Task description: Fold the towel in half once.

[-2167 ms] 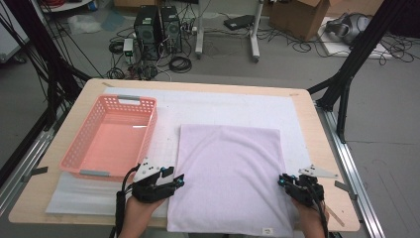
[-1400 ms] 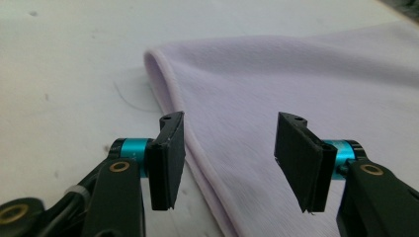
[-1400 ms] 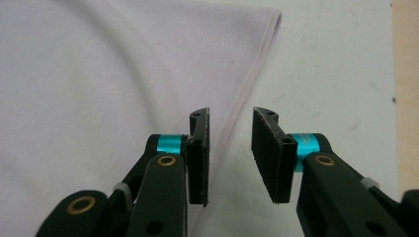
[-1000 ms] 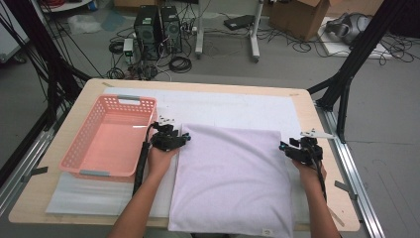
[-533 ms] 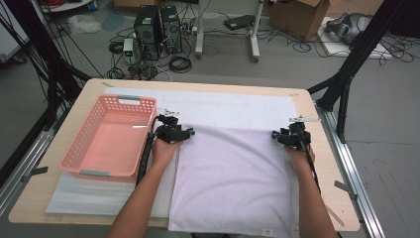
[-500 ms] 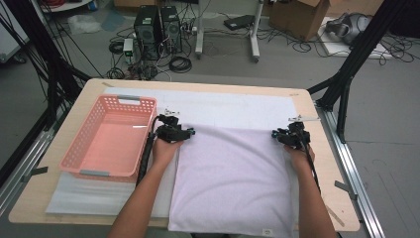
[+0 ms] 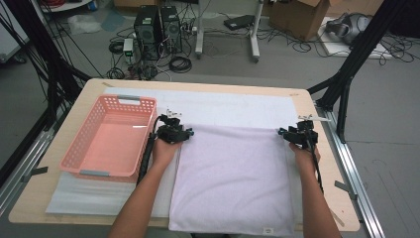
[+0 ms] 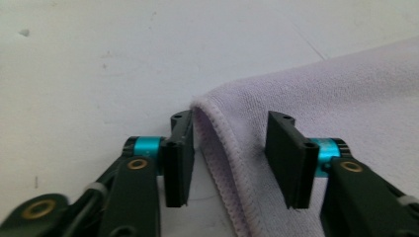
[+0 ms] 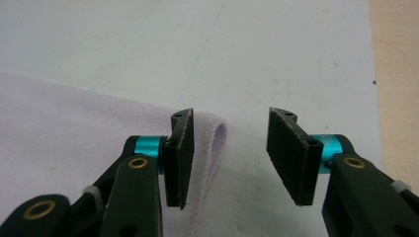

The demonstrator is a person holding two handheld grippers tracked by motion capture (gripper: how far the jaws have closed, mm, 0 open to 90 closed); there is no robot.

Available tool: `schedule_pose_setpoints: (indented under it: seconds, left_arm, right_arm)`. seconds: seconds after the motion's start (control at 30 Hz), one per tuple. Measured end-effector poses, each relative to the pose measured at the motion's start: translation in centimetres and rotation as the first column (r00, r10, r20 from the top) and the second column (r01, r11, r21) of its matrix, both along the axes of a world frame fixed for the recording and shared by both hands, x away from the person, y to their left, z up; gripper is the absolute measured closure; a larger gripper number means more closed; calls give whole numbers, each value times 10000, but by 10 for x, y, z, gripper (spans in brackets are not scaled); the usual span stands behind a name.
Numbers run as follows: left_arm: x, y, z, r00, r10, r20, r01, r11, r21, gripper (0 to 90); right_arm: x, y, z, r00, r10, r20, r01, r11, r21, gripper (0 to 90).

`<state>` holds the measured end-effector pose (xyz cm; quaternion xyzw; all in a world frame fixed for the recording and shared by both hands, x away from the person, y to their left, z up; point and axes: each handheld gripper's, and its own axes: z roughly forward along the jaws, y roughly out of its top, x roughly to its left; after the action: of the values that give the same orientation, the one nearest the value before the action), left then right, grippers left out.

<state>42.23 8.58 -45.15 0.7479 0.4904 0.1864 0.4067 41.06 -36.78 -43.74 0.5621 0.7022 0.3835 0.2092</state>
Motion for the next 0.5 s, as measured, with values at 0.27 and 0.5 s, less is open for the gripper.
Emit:
schedule_pose_setpoints:
  seconds: [0.27,0.5]
  left_arm:
    - [-2,-4,0,9992,-360,-174,355,9989,-292,837]
    - [-1,-4,2,9997,131,-196,-141,9983,-558,859]
  right_arm:
    - [-16,14,-6,9928,1064,-543,-1118,9879,-1078,539]
    - [-21,17,-8,9888,1344,-650,-1371,9898,-380,845]
